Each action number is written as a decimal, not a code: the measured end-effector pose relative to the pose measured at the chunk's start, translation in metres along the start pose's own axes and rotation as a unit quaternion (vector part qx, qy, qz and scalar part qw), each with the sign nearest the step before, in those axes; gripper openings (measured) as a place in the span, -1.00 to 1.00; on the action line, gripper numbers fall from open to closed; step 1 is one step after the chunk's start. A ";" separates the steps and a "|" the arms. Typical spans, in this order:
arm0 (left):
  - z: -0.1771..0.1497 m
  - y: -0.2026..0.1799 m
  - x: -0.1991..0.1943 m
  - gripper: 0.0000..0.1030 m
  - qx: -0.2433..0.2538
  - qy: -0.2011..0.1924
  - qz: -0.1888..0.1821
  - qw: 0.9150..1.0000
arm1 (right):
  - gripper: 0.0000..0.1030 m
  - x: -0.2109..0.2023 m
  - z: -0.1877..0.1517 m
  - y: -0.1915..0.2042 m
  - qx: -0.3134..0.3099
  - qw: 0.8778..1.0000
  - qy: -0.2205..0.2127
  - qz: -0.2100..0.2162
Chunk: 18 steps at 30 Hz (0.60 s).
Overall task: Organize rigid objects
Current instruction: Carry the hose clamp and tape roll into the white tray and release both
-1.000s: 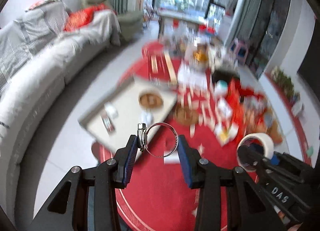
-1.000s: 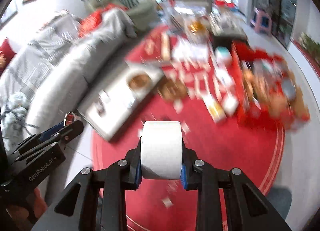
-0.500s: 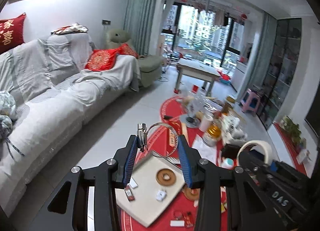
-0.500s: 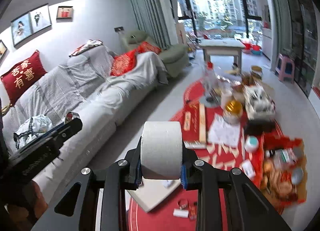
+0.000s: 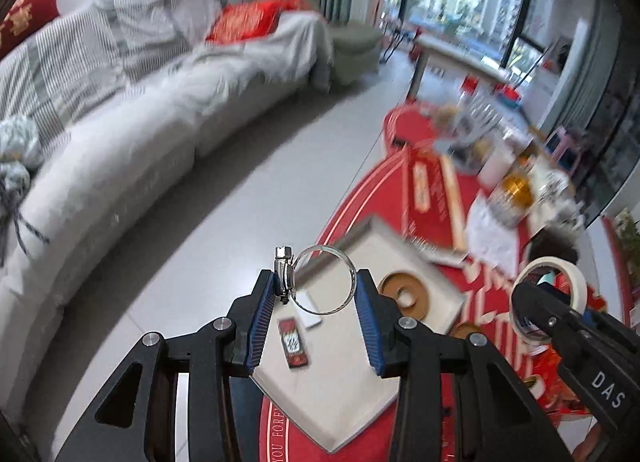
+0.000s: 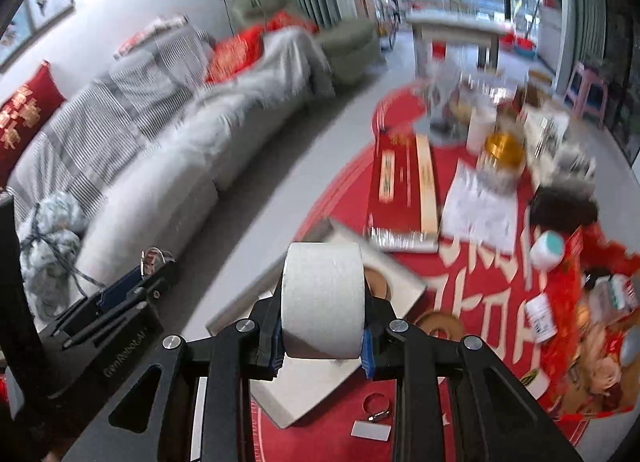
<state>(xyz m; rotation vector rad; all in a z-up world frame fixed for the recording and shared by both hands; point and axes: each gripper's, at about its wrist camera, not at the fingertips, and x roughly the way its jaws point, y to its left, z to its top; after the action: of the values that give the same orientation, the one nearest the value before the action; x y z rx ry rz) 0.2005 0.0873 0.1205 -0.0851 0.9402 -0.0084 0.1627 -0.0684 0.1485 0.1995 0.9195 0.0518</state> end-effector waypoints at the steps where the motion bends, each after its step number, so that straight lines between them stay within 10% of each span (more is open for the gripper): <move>1: -0.003 -0.001 0.014 -0.15 0.001 0.010 0.007 1.000 | -0.41 0.015 -0.002 -0.001 0.002 1.000 0.014 -0.001; 18: -0.040 -0.006 0.129 -0.15 0.025 0.111 0.040 0.993 | -0.41 0.138 -0.029 -0.017 -0.001 0.992 0.120 -0.026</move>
<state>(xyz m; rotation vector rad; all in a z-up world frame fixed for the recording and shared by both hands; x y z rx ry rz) 0.2444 0.0724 -0.0059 0.0005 1.1648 0.0339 0.2224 -0.0626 0.0204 0.1704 1.1643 0.0285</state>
